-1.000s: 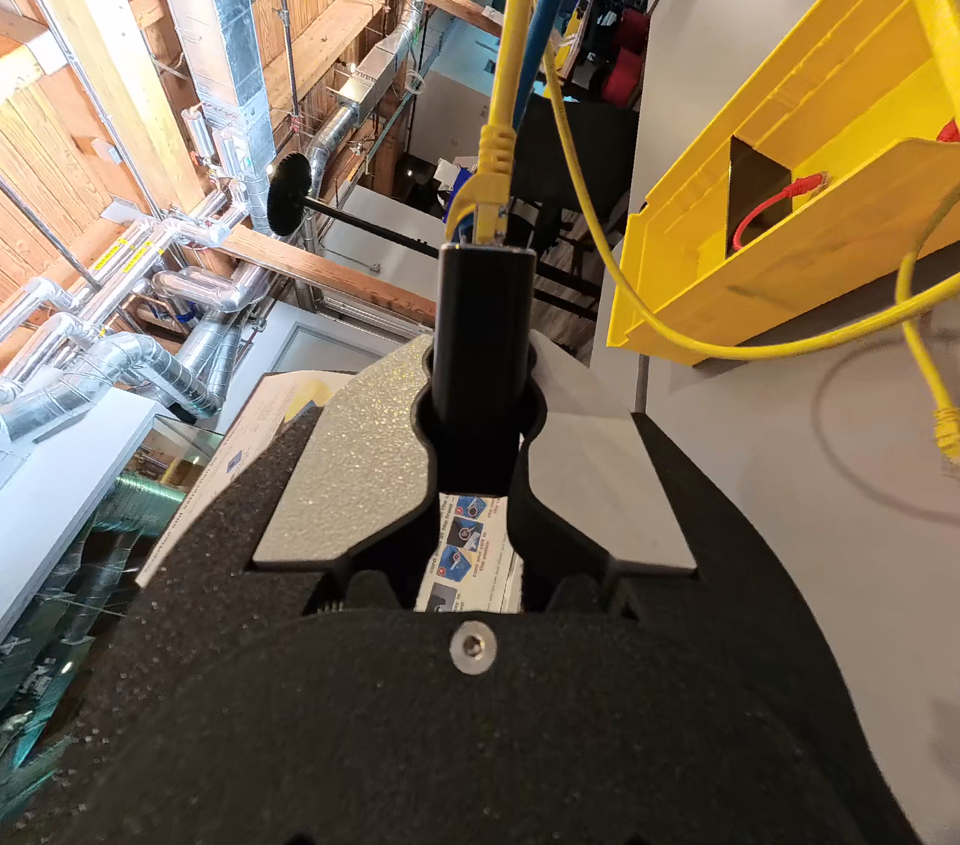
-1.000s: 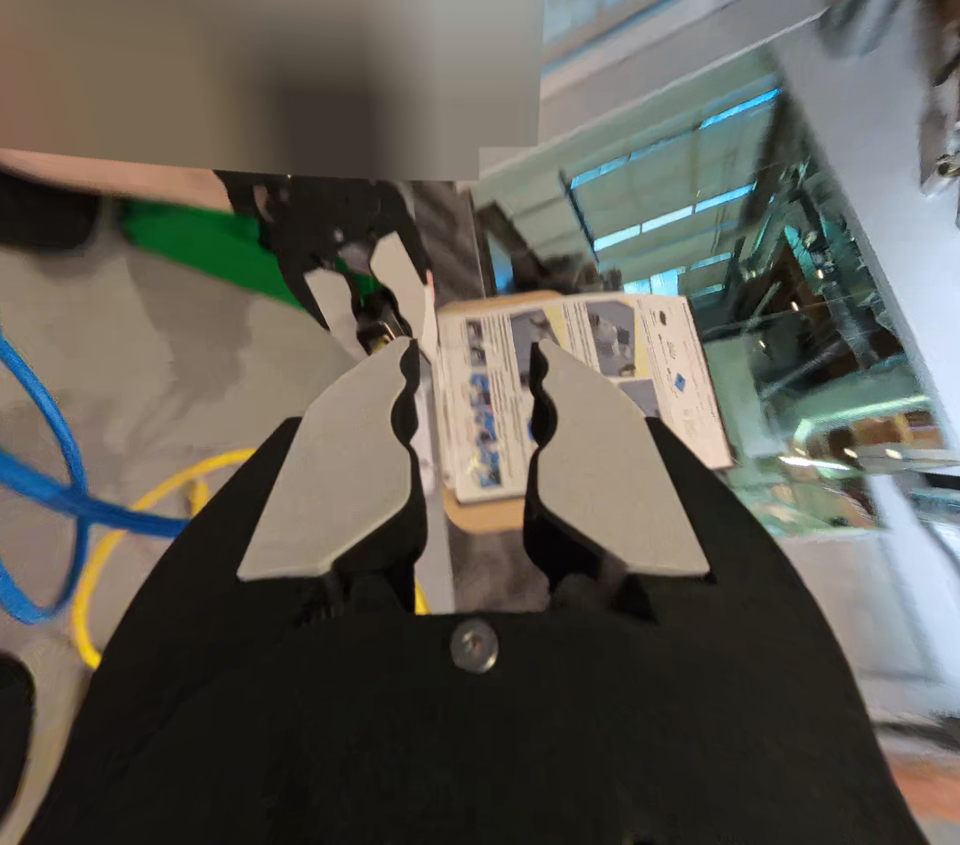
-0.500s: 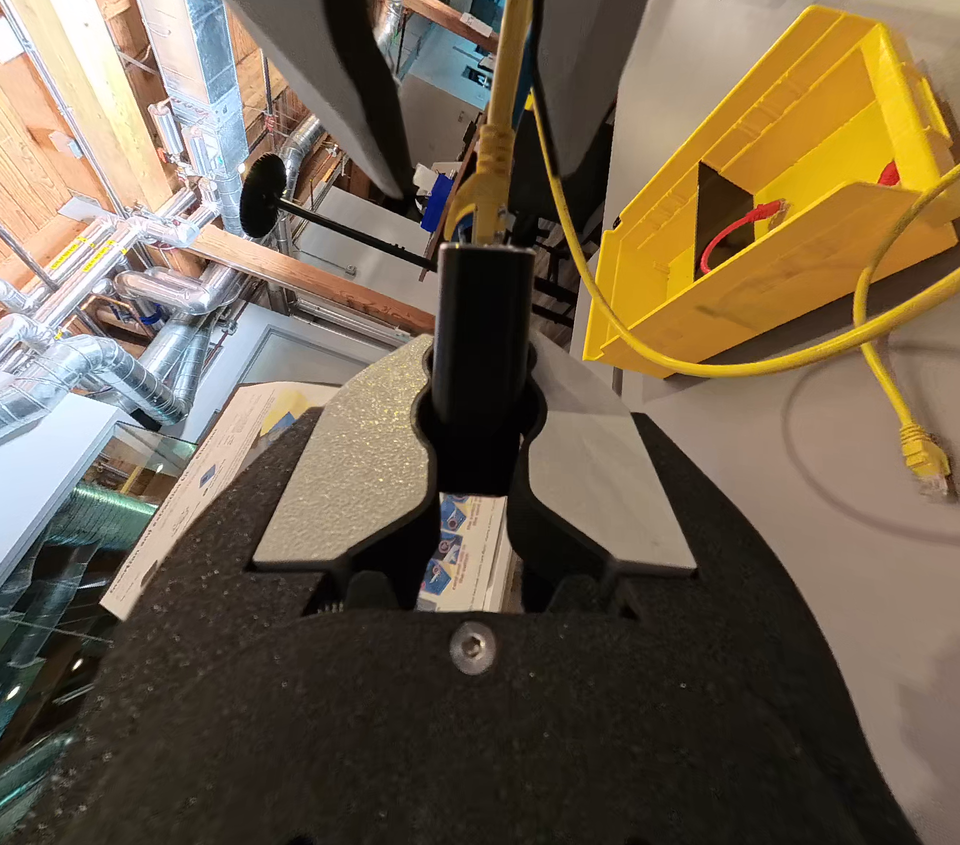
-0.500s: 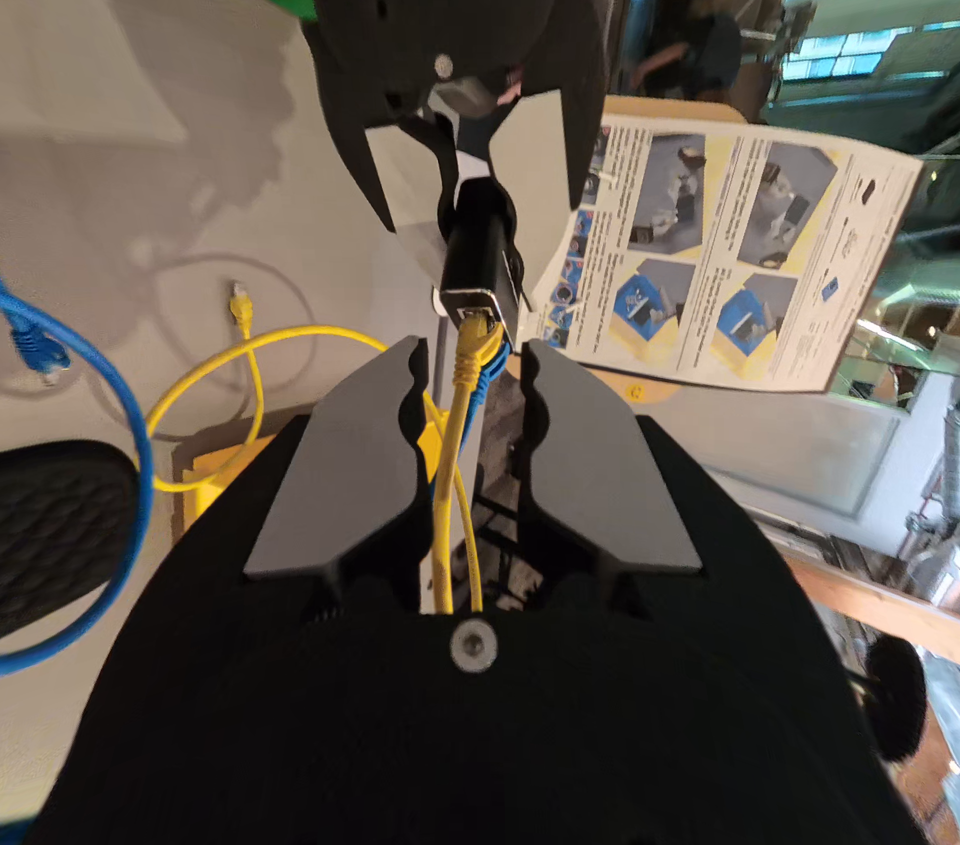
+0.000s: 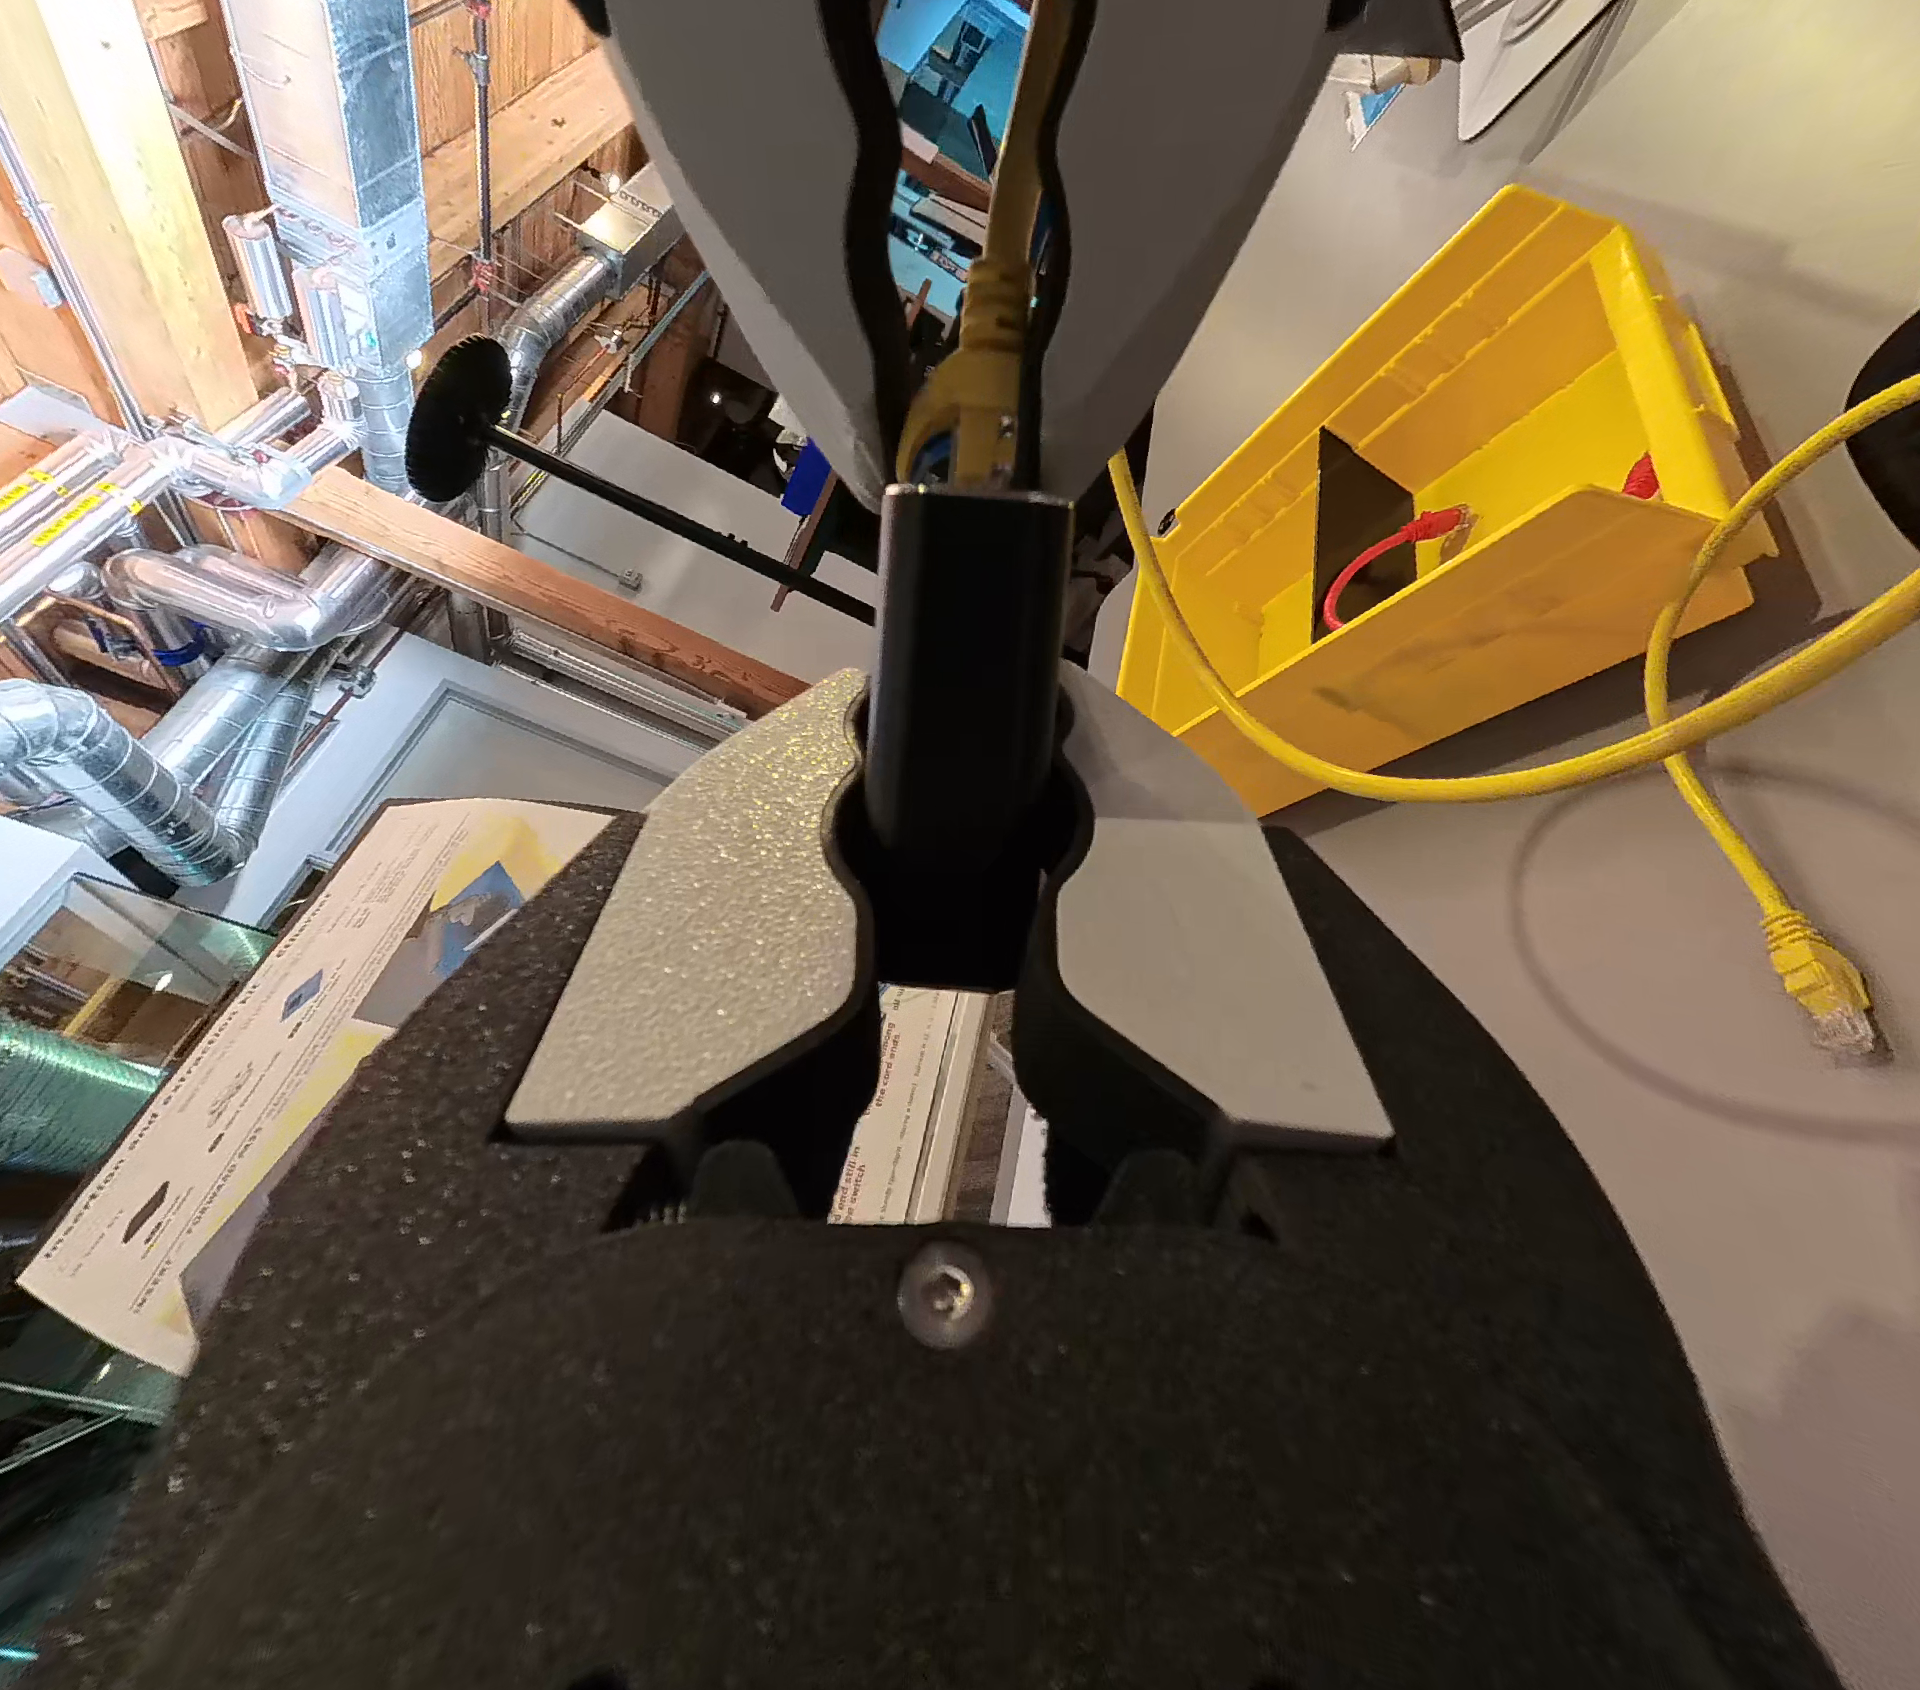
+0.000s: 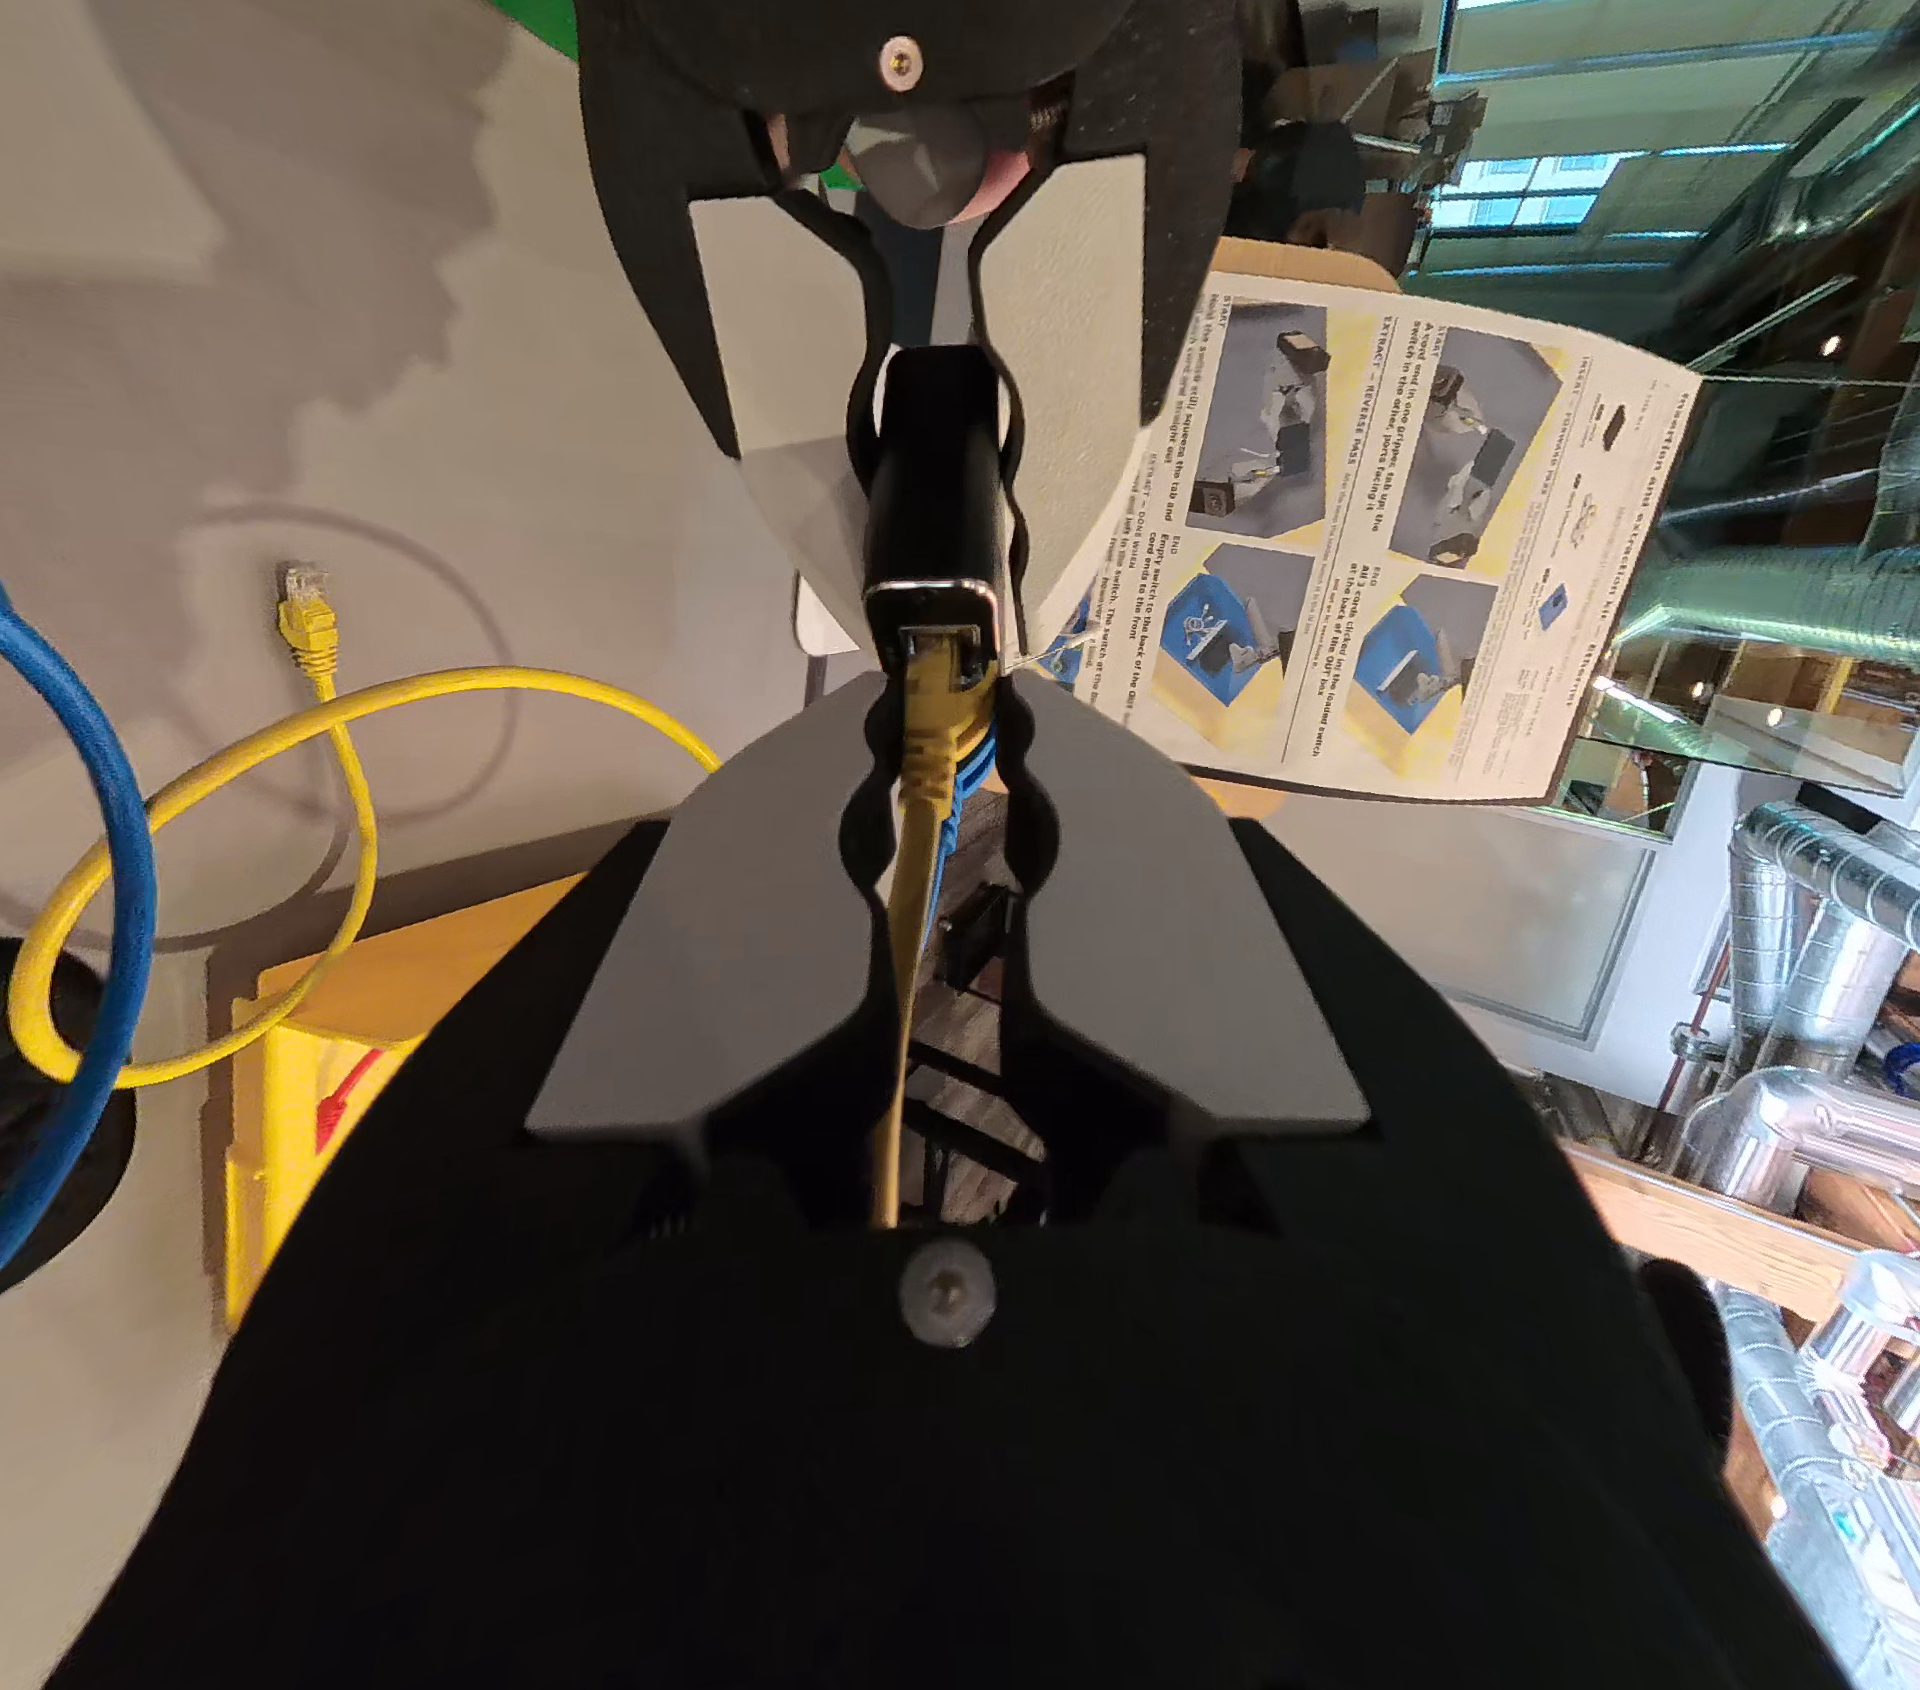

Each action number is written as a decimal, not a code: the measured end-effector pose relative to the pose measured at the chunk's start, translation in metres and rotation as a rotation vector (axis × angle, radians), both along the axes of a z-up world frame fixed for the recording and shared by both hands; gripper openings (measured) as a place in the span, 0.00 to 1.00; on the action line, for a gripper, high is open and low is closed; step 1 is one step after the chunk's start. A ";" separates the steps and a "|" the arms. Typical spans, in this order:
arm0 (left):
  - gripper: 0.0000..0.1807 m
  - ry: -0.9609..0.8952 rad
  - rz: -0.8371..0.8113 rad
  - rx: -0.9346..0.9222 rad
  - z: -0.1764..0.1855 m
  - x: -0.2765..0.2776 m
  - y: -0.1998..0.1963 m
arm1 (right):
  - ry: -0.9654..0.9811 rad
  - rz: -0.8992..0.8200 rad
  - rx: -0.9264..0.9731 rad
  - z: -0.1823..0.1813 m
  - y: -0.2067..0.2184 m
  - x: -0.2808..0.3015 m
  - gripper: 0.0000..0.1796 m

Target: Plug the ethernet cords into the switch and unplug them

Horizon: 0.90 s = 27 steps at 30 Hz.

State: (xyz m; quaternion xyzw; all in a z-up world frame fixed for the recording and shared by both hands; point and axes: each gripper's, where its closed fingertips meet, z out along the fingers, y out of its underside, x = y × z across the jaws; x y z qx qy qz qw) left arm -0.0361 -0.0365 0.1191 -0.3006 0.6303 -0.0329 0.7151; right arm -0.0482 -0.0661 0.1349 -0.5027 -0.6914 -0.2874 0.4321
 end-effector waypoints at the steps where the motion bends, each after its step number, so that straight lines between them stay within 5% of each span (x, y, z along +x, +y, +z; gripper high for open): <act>1: 0.14 -0.006 0.000 0.000 0.001 0.000 0.000 | 0.003 0.012 0.010 0.001 0.000 0.000 0.10; 27: 0.14 -0.003 0.127 0.071 0.006 -0.002 0.012 | 0.035 0.031 0.079 0.004 0.007 -0.002 0.10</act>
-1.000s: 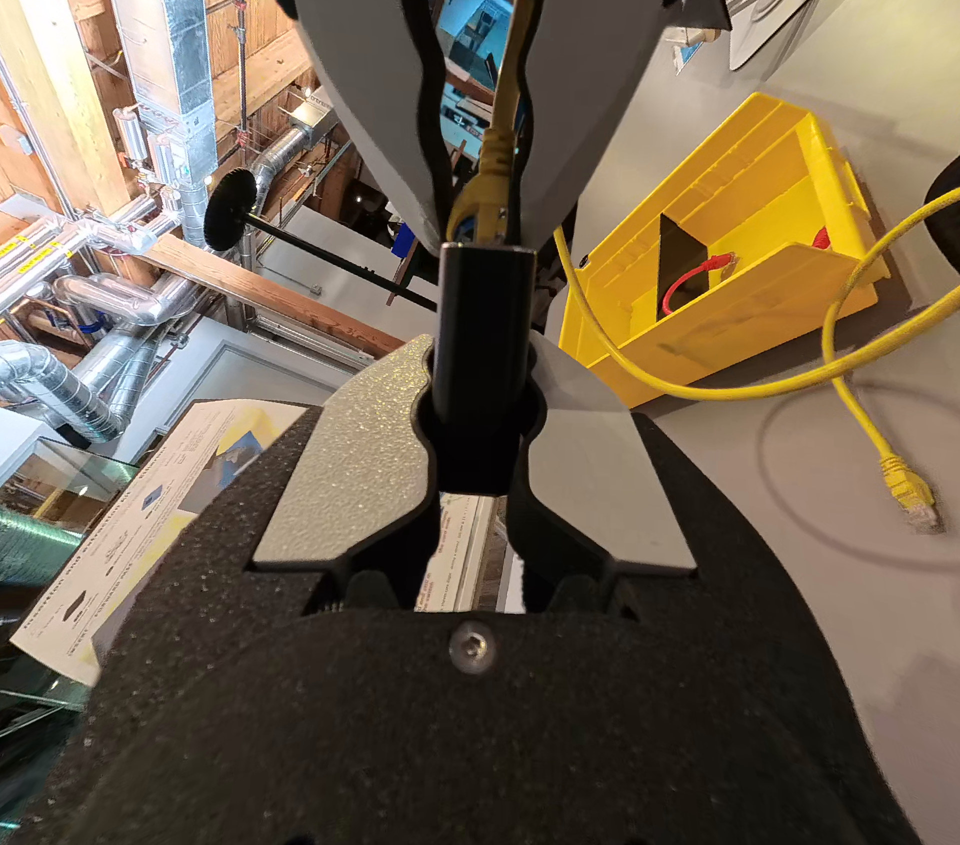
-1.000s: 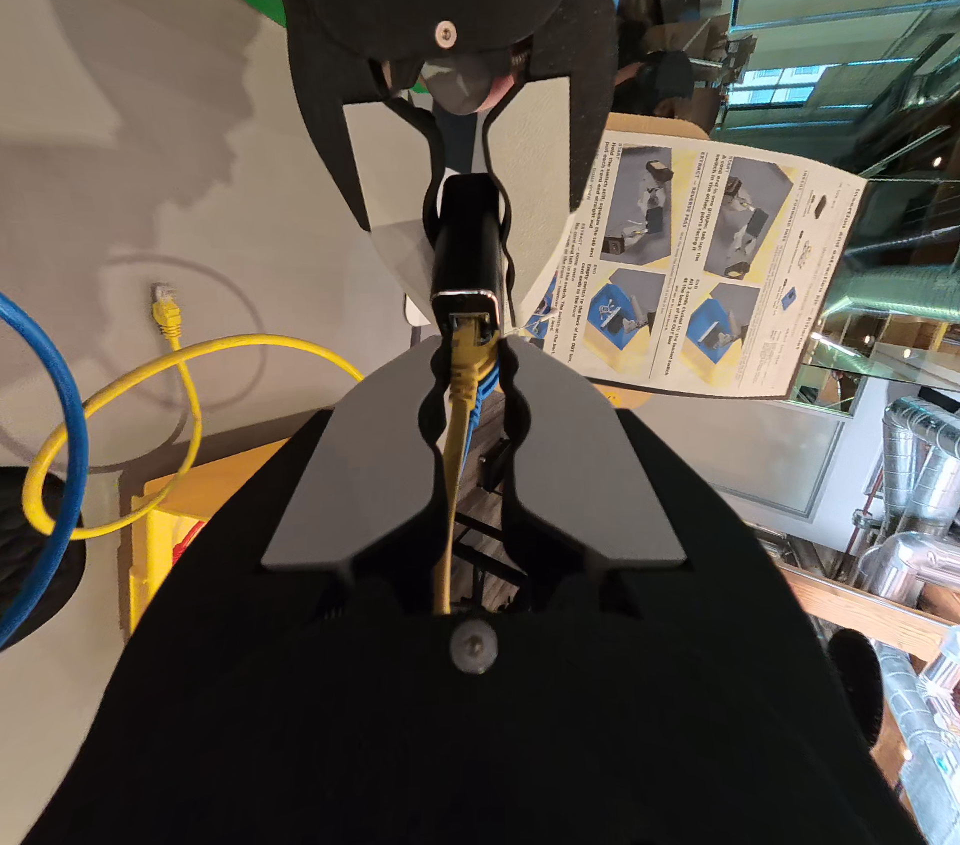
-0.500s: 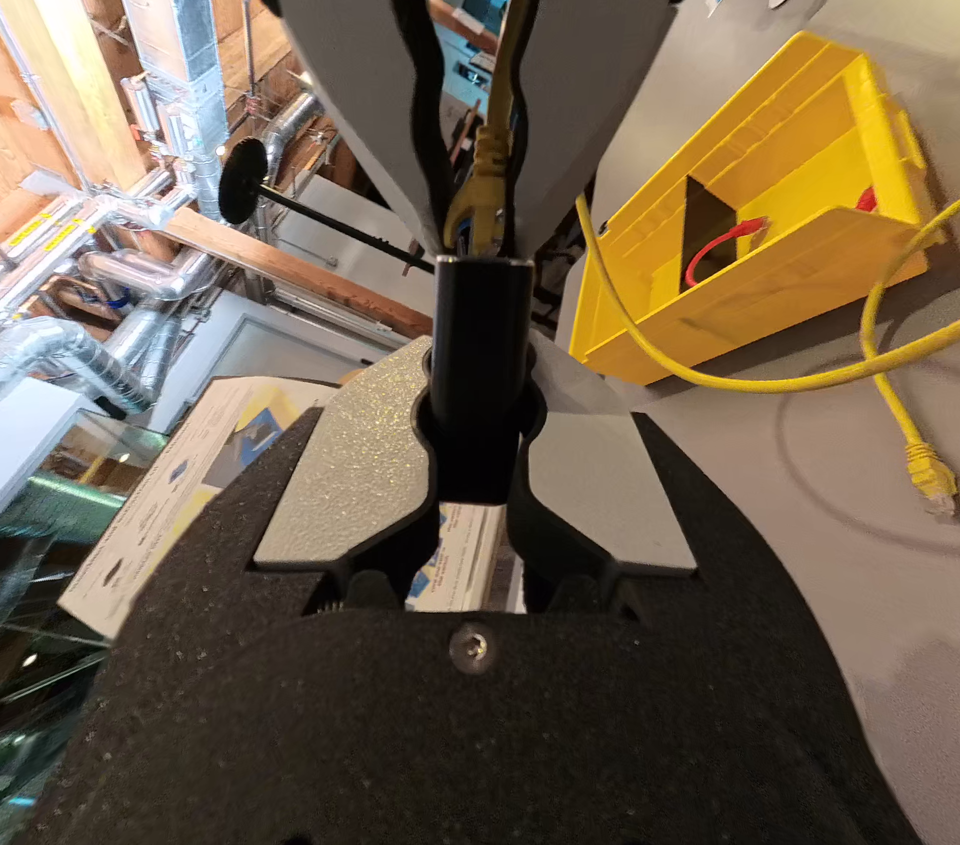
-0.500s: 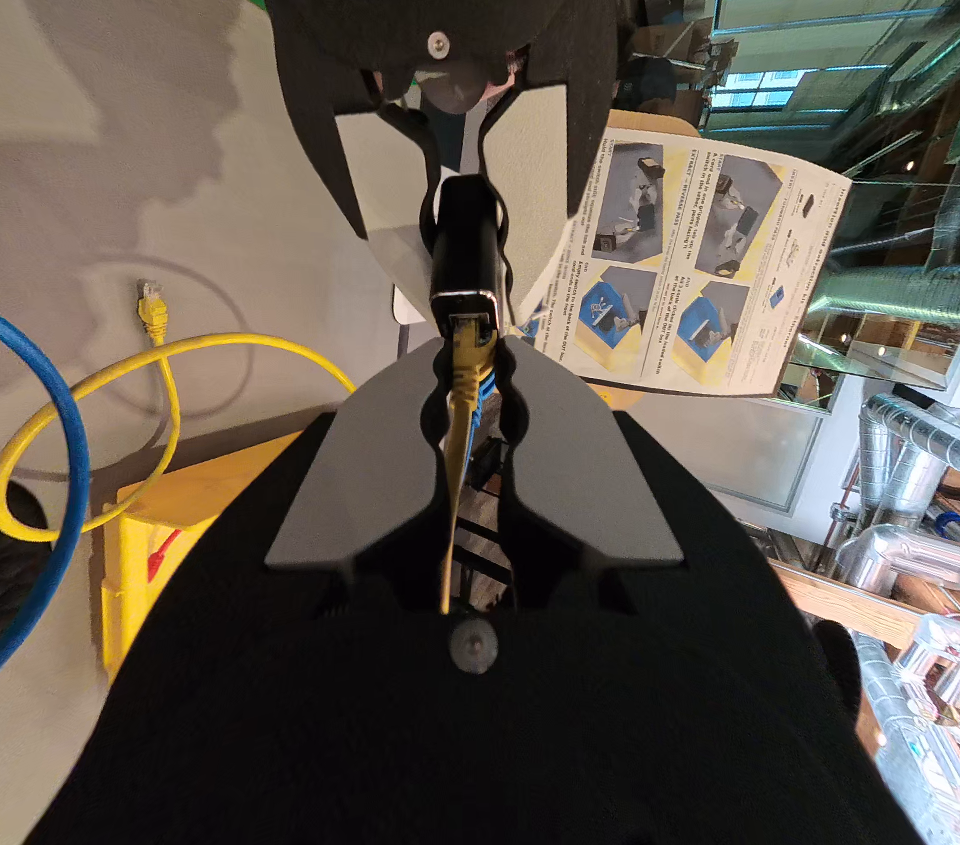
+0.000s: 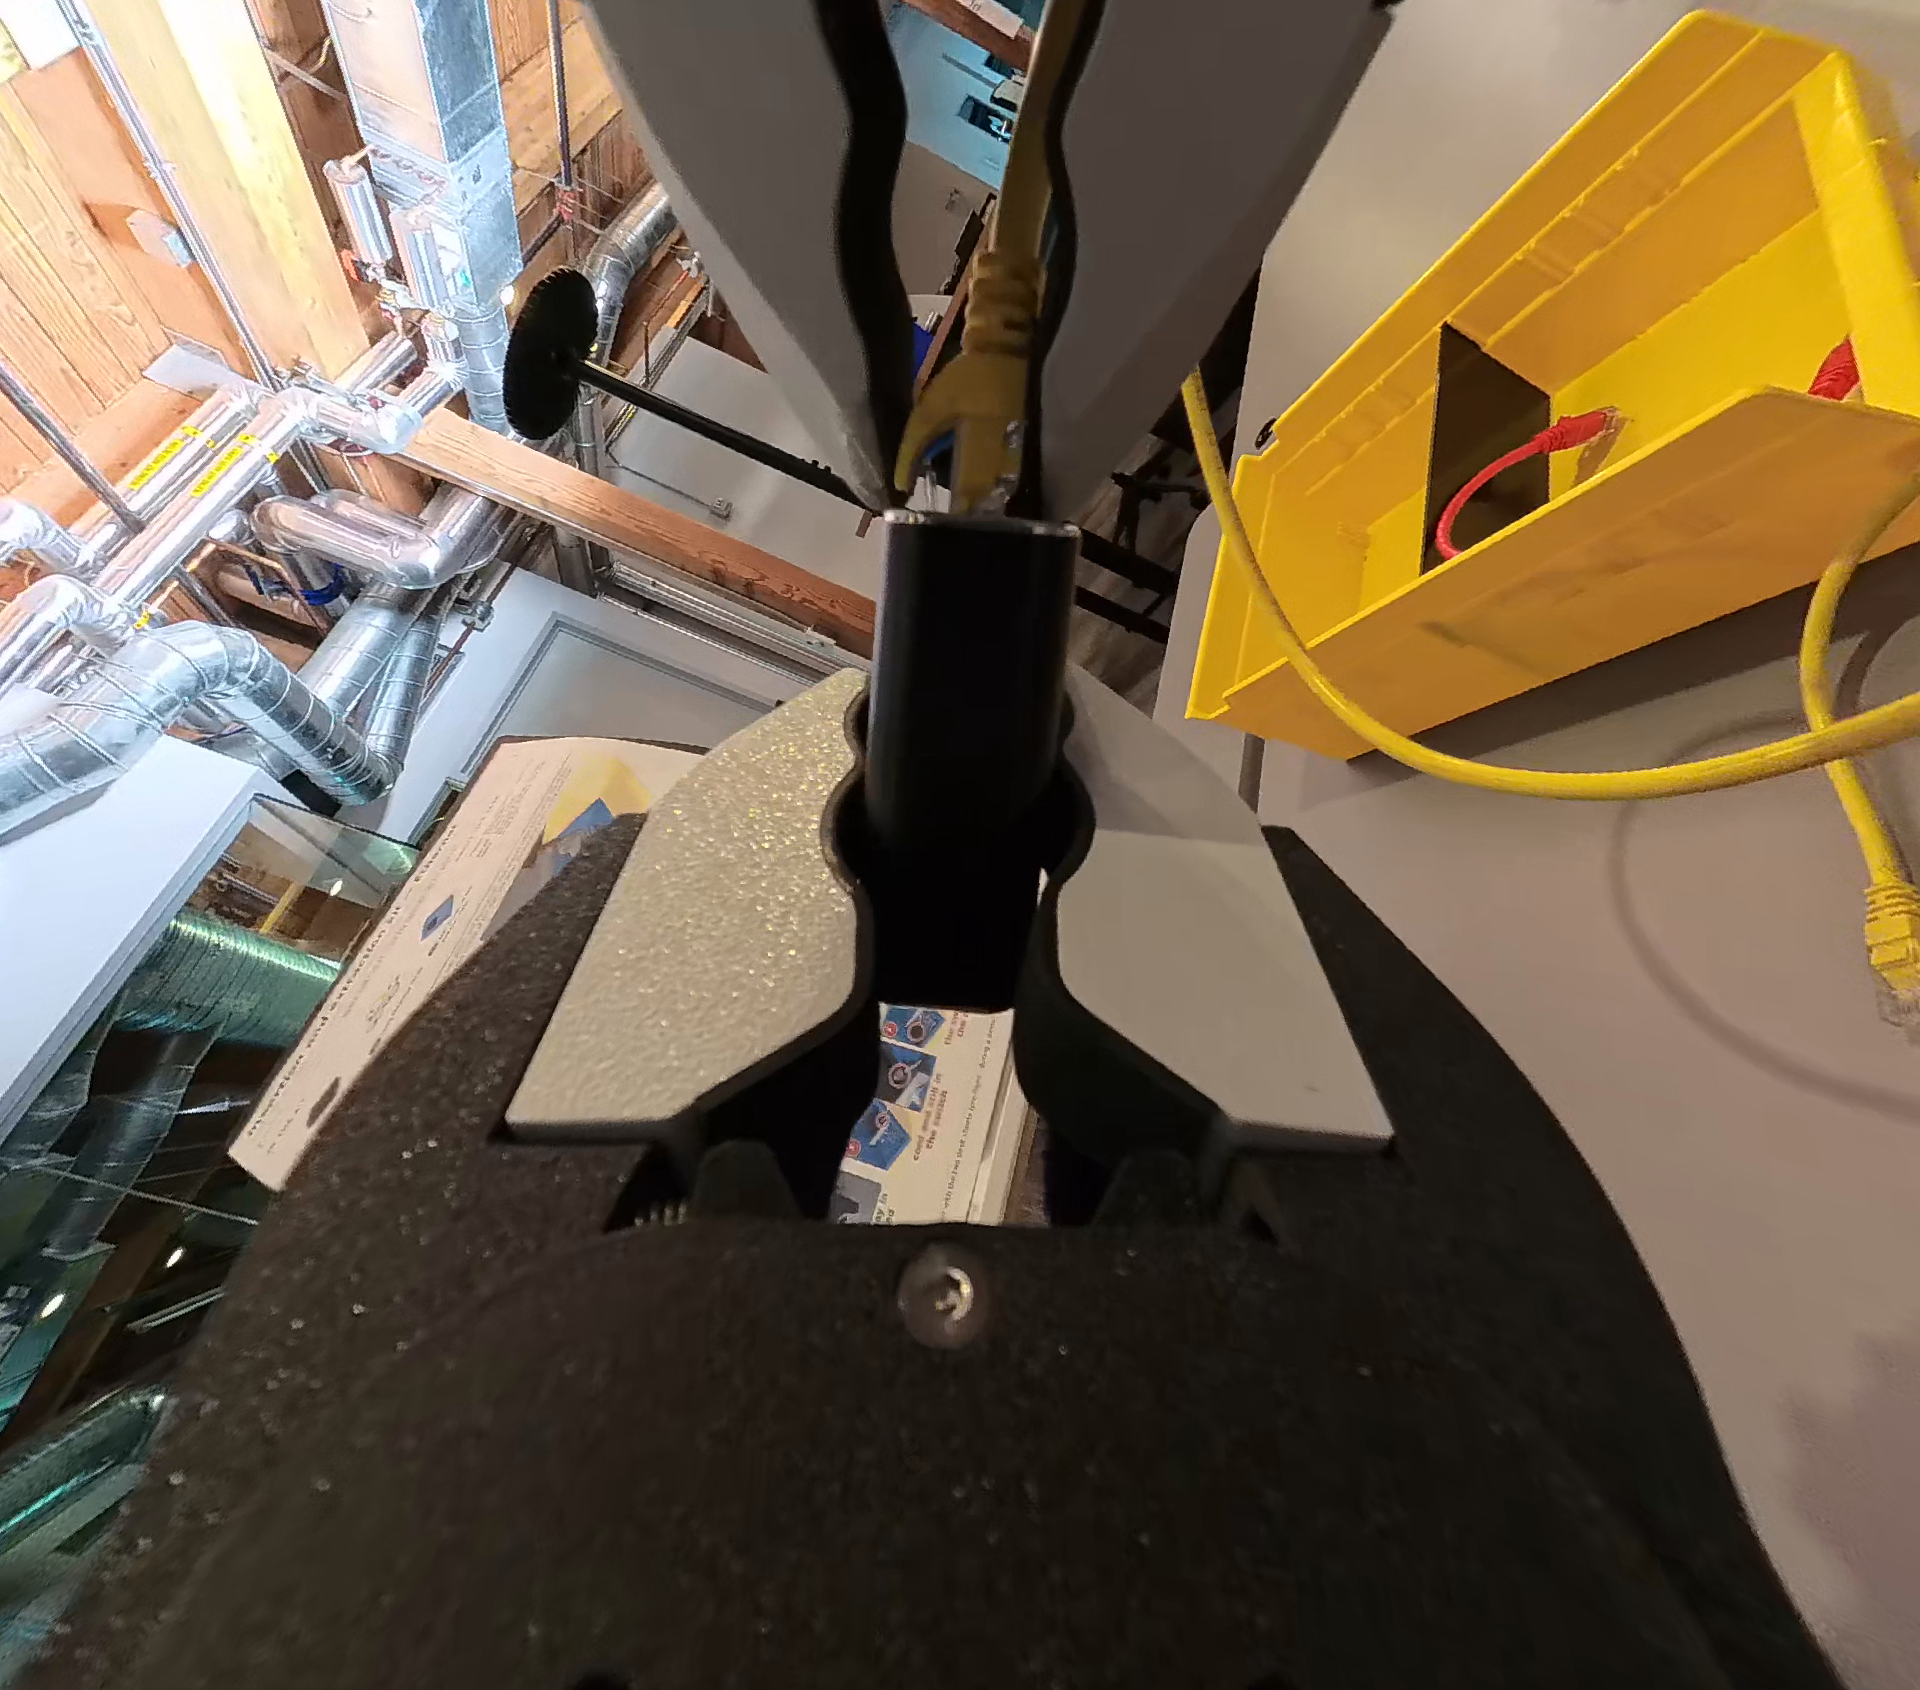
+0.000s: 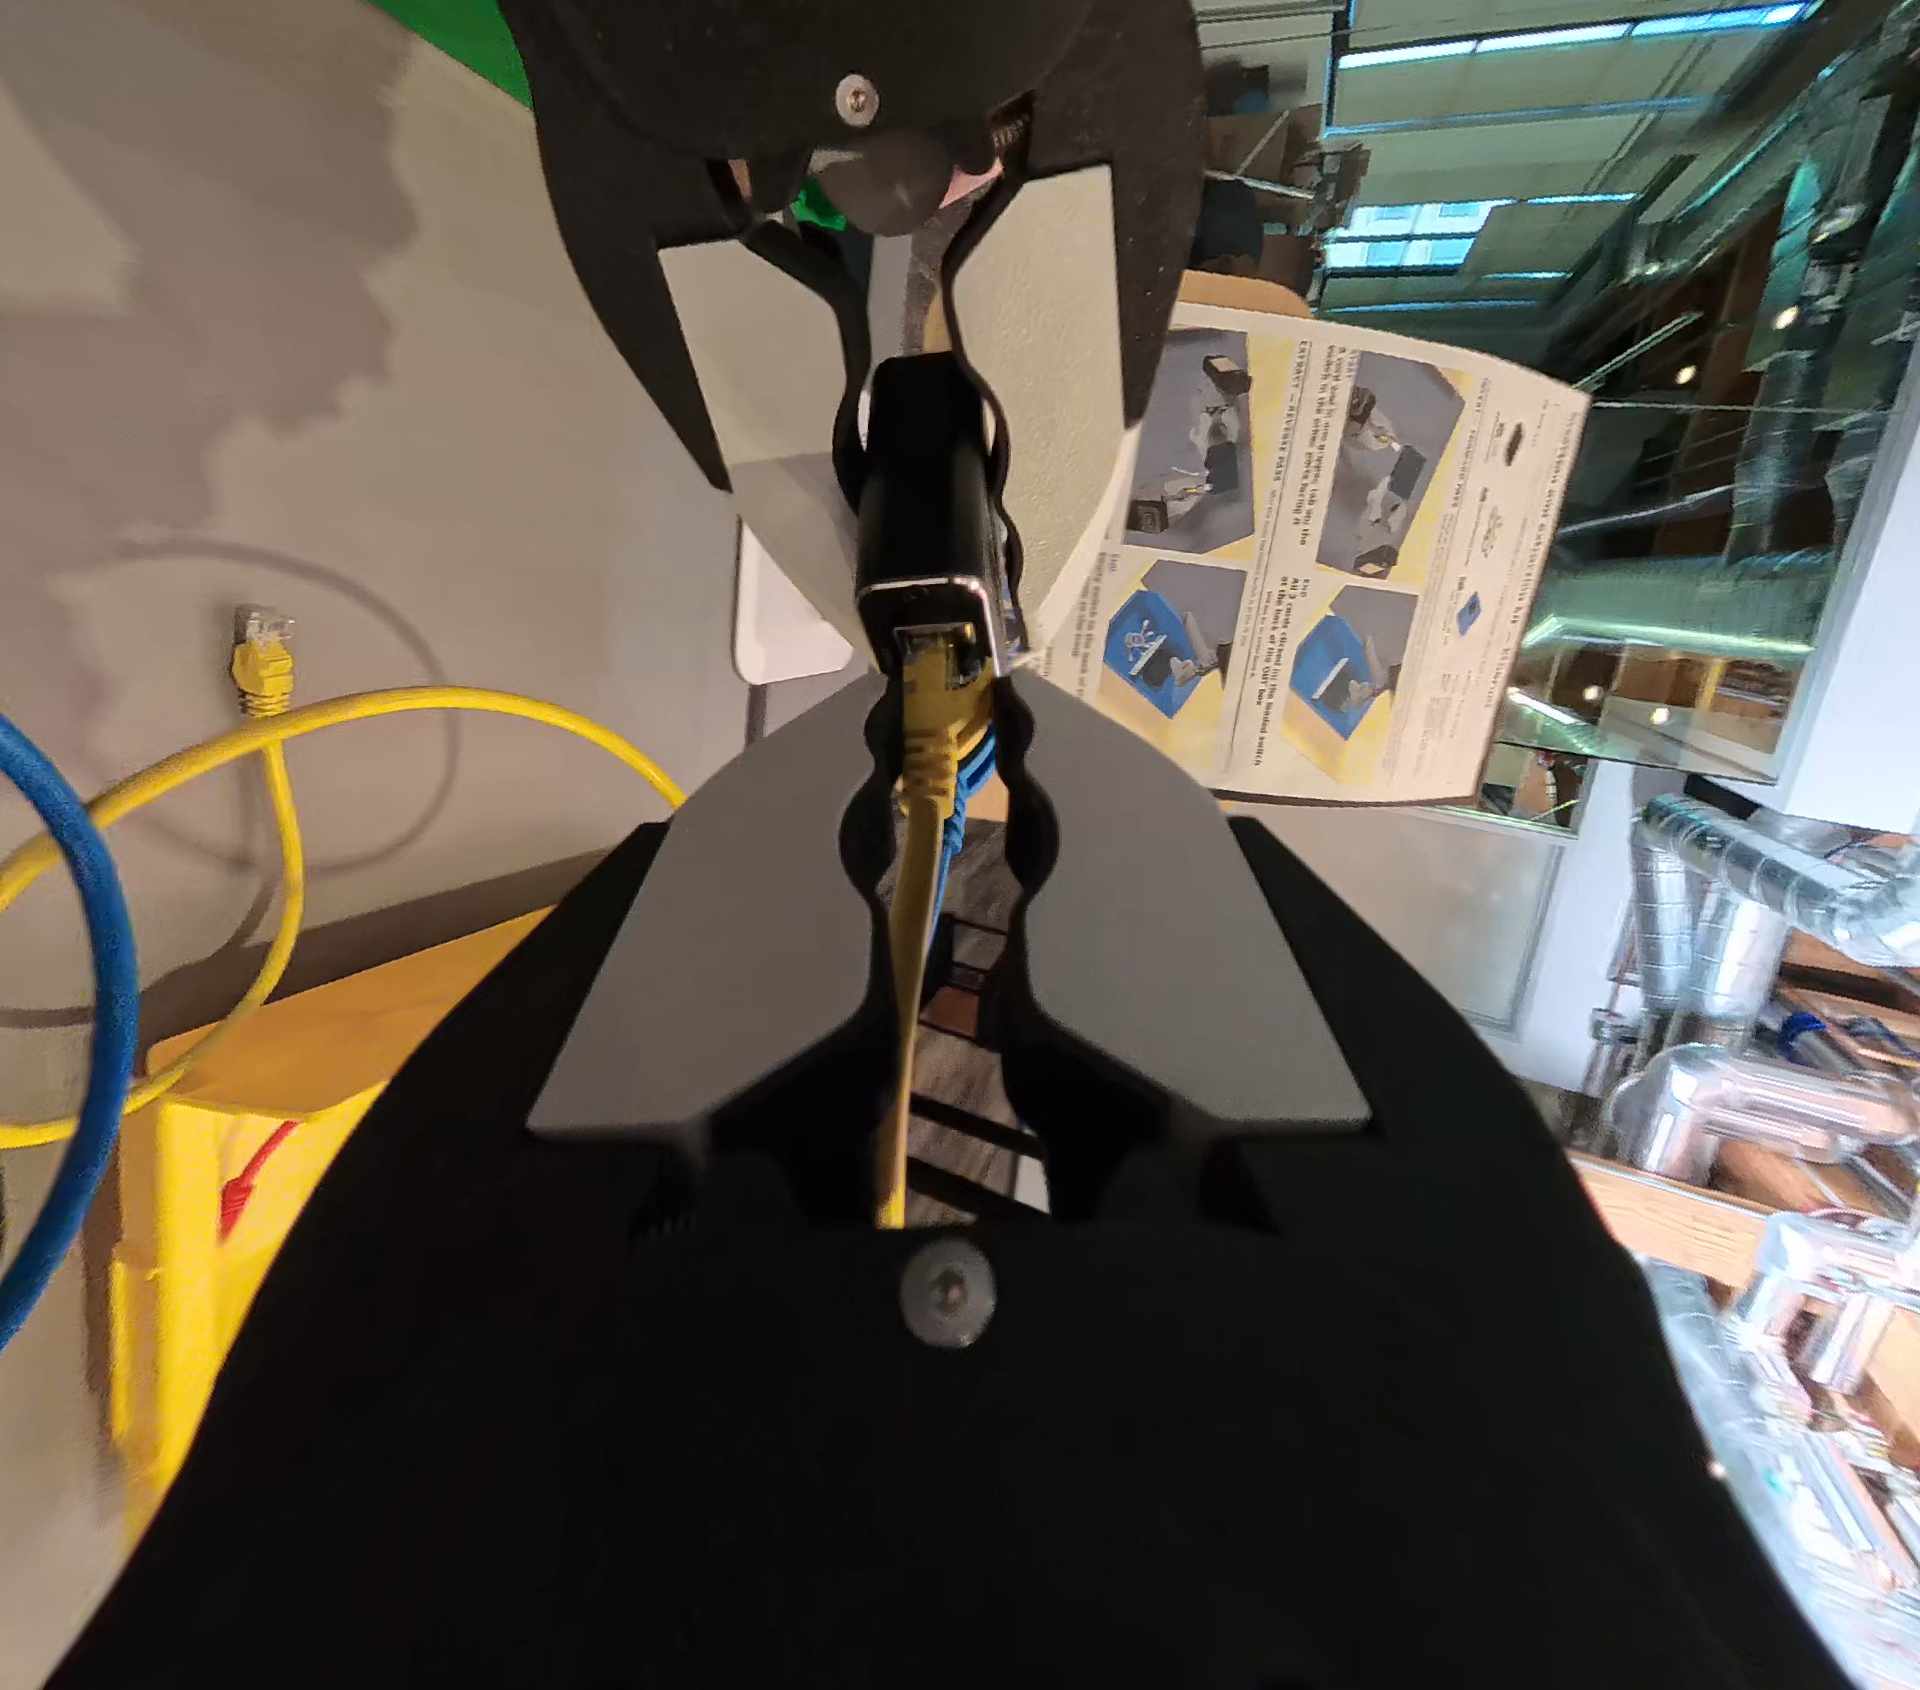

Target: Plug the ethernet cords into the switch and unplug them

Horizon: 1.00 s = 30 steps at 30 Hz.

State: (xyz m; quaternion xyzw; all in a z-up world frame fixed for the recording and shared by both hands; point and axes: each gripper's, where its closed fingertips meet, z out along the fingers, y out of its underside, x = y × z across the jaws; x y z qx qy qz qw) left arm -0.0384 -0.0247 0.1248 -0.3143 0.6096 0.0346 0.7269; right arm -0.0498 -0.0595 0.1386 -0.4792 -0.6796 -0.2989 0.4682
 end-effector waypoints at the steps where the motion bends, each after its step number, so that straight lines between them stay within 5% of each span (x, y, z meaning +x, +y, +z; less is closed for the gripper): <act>1: 0.15 0.004 0.000 -0.008 0.000 0.000 0.000 | -0.009 0.002 0.016 0.000 0.000 0.000 0.10; 15: 0.14 0.037 -0.017 -0.033 -0.006 0.002 -0.001 | -0.131 0.032 0.051 -0.005 -0.007 -0.003 0.09; 30: 0.15 0.177 -0.043 -0.217 -0.046 0.013 0.015 | -0.305 0.031 -0.116 -0.037 0.009 0.009 0.09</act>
